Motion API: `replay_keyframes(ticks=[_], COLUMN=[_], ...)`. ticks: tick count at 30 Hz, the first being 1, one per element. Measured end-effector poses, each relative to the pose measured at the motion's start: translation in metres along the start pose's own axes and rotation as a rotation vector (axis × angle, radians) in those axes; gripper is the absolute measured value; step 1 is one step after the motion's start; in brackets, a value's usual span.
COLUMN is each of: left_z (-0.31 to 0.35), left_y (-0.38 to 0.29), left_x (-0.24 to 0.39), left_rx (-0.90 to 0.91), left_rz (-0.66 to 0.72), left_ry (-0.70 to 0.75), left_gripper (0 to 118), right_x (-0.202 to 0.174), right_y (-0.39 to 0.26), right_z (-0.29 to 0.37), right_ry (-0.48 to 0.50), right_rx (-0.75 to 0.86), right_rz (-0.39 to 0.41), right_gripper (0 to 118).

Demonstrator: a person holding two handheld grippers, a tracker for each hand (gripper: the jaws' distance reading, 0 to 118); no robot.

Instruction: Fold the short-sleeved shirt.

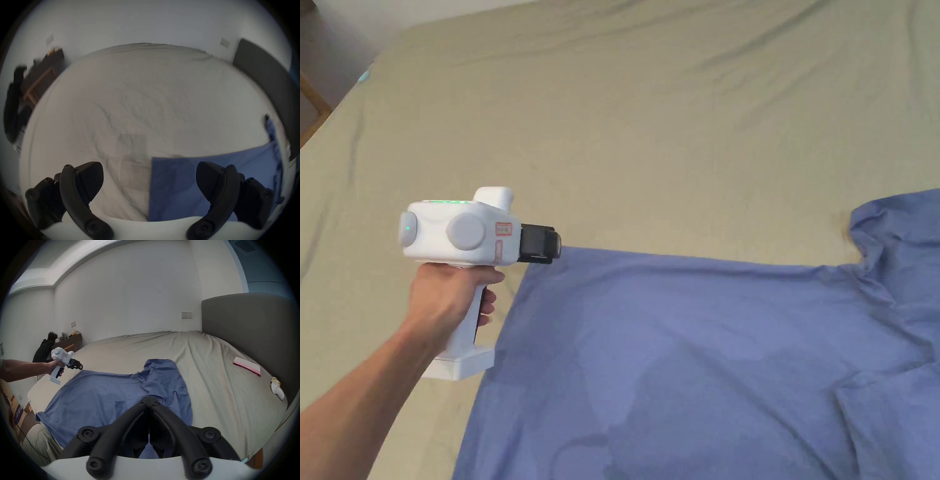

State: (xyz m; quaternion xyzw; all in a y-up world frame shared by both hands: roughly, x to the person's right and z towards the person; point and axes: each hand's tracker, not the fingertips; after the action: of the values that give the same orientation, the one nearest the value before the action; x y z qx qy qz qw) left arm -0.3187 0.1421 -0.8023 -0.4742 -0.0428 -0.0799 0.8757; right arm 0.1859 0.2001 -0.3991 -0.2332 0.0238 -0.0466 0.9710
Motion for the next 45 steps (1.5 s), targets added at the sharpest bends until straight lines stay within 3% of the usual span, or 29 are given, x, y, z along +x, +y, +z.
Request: replay_keyframes(ticks=[7,9,11,13,15,17,21,27,28,29,30,31,32,36,40,43,45], left_z=[-0.017,-0.022,-0.019,-0.015,-0.003,0.010,0.033,0.057,0.061,0.065,0.070,0.073,0.076,0.084,0.088,0.087,0.085], left_y=[0.003,-0.001,0.003,0.002,0.003,-0.002,-0.014,-0.020,-0.022,-0.023,-0.023,-0.024,-0.025,-0.028,-0.030,-0.030,-0.031], left_x=[0.014,0.017,0.014,0.008,0.009,0.011,0.023,0.039,0.042,0.044,0.046,0.048,0.048,0.041,0.032,0.026,0.023], left_rx=[-0.069,-0.109,-0.083,-0.092,-0.051,-0.008,0.038,0.139,0.158,0.173,0.198,0.207,0.207,0.195,0.207,0.206,0.189], left_rz=[-0.041,-0.056,0.014,0.067,0.059,0.066,0.065,0.070,0.056,0.029,0.012,0.009,0.015,0.104,0.118,0.141,0.159], left_ry=[-0.029,-0.060,-0.087,-0.187,-0.148,-0.237,-0.263,-0.206,-0.197,-0.185,-0.164,-0.159,-0.164,-0.204,-0.178,-0.172,-0.181], left_gripper=[112,97,87,53,2,2,2,2,2,2,2,2,2,2,2,2,1], right_x=[-0.004,-0.002,0.003,0.007,0.011,0.013,0.020,0.044,0.052,0.061,0.072,0.083,0.091,0.119,0.124,0.121,0.121], right_y=[-0.003,-0.003,-0.004,-0.004,-0.003,-0.002,0.007,0.049,0.057,0.065,0.075,0.082,0.087,0.109,0.114,0.112,0.109], right_z=[-0.005,-0.002,0.001,0.004,0.004,0.004,-0.006,-0.058,-0.071,-0.086,-0.109,-0.129,-0.148,-0.229,-0.280,-0.296,-0.304], right_ry=[0.013,0.012,-0.003,-0.010,-0.016,-0.024,-0.029,-0.003,0.003,0.003,0.007,0.027,0.016,-0.033,-0.093,-0.059,-0.022], right_rx=[-0.003,-0.001,-0.001,0.000,-0.007,-0.006,-0.017,-0.157,-0.170,-0.207,-0.301,-0.362,-0.379,-0.519,-0.623,-0.680,-0.710], right_rz=[0.000,-0.011,-0.018,-0.023,-0.032,-0.025,0.022,0.148,0.149,0.129,0.089,0.042,0.011,0.032,0.151,0.206,0.171], right_gripper=[1,1,1,1,1,1,2,5,14,32,74,93,97,97,97,97,93])
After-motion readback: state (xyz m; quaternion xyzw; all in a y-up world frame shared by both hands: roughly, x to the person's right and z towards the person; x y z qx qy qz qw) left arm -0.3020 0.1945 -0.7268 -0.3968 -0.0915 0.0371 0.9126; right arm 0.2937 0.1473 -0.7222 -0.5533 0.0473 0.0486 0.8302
